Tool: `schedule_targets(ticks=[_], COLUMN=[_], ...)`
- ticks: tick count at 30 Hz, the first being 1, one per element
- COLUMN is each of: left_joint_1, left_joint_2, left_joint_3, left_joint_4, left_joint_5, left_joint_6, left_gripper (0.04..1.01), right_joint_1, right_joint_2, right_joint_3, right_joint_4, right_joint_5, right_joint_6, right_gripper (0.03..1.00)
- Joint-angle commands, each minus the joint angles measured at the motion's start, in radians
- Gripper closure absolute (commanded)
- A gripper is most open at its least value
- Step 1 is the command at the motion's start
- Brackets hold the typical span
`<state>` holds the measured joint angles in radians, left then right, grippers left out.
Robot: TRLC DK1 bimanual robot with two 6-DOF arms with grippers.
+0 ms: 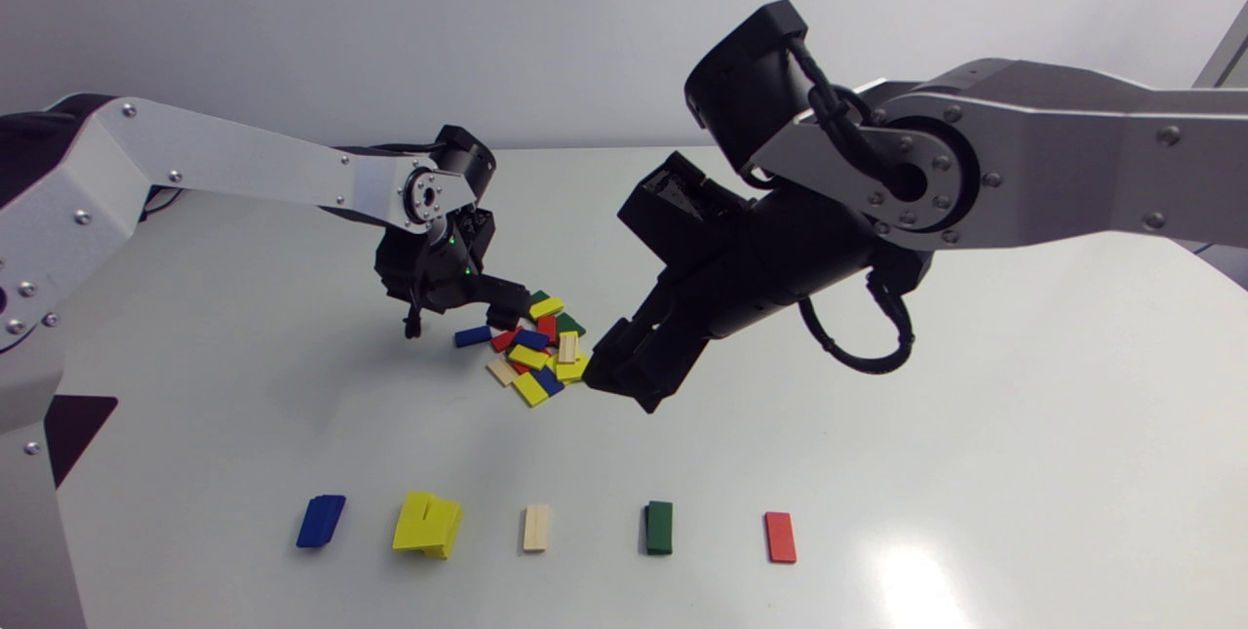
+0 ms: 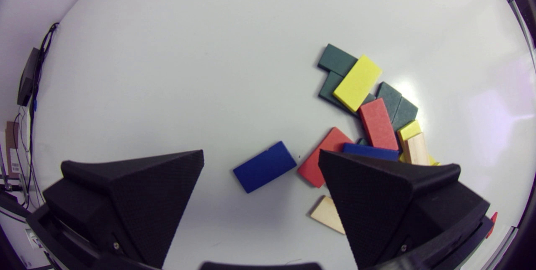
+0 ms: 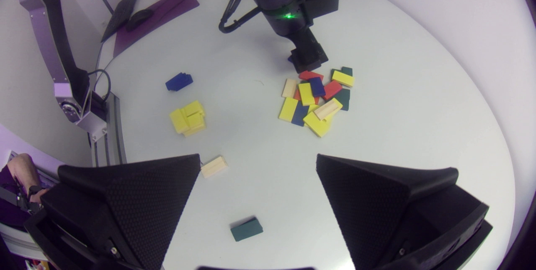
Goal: Take domino bricks one by one from the mixed stack on the table and place each onto the existing stack of the same color.
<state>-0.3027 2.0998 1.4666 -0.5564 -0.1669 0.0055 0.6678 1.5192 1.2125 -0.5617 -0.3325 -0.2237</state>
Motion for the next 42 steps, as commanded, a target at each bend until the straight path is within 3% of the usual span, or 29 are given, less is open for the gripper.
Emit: schedule_targets(ticks=[1, 16, 42], left_joint_1=[-0.007, 0.024, 0.065], left_joint_2=[0.042, 0.097, -0.024], left_joint_3=[0.037, 0.063, -0.123], left_joint_4=[0.009, 0.03, 0.055], left_joint_5=[-0.019, -0.066, -0.066], left_joint_6=[-0.027, -0.019, 0.008], left_gripper=[0.07, 0.069, 0.07], right_joint_1=[0.0, 0.0, 0.009], right_joint_2=[0.015, 0.016, 0.012], right_joint_3=[-0.004, -0.004, -0.022], right_joint_4=[0.006, 0.009, 0.016], right_joint_5=[0.003, 0.003, 0.003], right_joint_6=[0.012, 0.015, 0.018], right_gripper=[0.066, 0.066, 0.066])
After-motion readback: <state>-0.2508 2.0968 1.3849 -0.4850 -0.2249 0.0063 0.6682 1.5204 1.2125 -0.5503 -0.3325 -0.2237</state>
